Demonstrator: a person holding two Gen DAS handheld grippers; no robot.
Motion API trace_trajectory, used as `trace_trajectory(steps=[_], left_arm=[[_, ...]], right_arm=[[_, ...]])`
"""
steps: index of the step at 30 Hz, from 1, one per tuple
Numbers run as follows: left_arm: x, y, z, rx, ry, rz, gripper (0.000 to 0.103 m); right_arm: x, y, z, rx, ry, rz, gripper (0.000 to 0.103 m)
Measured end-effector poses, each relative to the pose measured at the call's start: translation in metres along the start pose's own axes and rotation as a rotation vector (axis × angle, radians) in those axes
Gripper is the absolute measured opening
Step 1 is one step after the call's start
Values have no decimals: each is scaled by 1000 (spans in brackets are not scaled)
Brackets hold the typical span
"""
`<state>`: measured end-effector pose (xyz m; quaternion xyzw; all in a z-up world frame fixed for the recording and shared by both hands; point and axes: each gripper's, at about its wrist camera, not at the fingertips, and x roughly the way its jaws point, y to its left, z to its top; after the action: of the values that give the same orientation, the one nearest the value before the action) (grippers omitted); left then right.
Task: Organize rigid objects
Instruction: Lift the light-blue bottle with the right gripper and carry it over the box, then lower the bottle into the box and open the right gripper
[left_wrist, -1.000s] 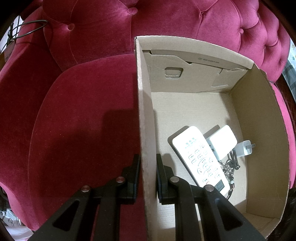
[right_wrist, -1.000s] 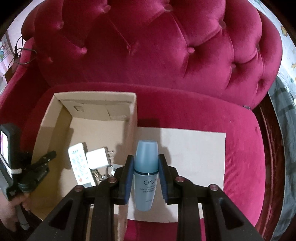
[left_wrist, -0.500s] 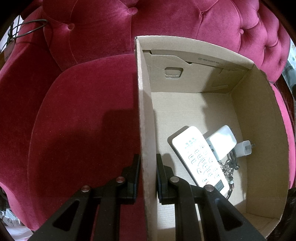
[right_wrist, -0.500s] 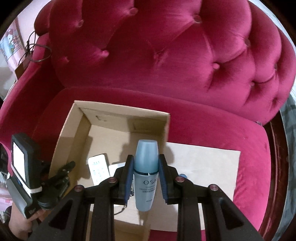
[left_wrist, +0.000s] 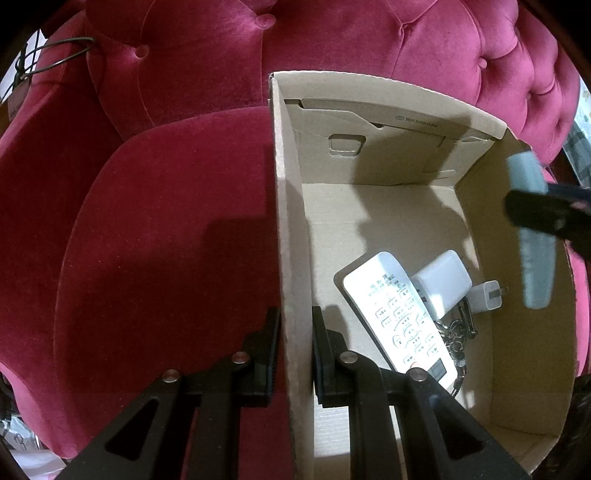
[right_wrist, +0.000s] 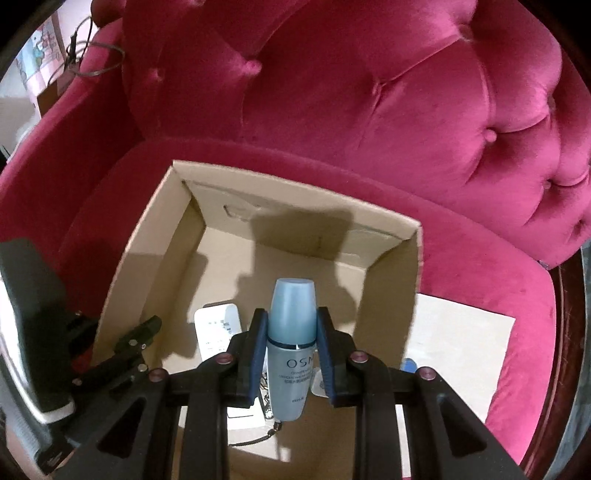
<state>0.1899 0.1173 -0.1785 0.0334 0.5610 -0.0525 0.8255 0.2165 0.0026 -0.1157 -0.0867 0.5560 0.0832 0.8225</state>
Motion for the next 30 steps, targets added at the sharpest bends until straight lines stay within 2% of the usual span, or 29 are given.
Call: trace_trajectory(steps=[12, 21, 25, 30], left_arm=[[0, 0, 0, -1, 0, 0, 17], [0, 0, 0, 0, 0, 1, 17], [0, 0, 0, -1, 0, 1, 17], [1, 1, 0, 1, 0, 2, 17]], right_arm=[[52, 8, -11, 13, 104, 30, 27], [62, 9, -18, 18, 131, 42, 28], [60, 5, -17, 23, 126, 53, 40], [50, 1, -18, 26, 99, 55, 44]])
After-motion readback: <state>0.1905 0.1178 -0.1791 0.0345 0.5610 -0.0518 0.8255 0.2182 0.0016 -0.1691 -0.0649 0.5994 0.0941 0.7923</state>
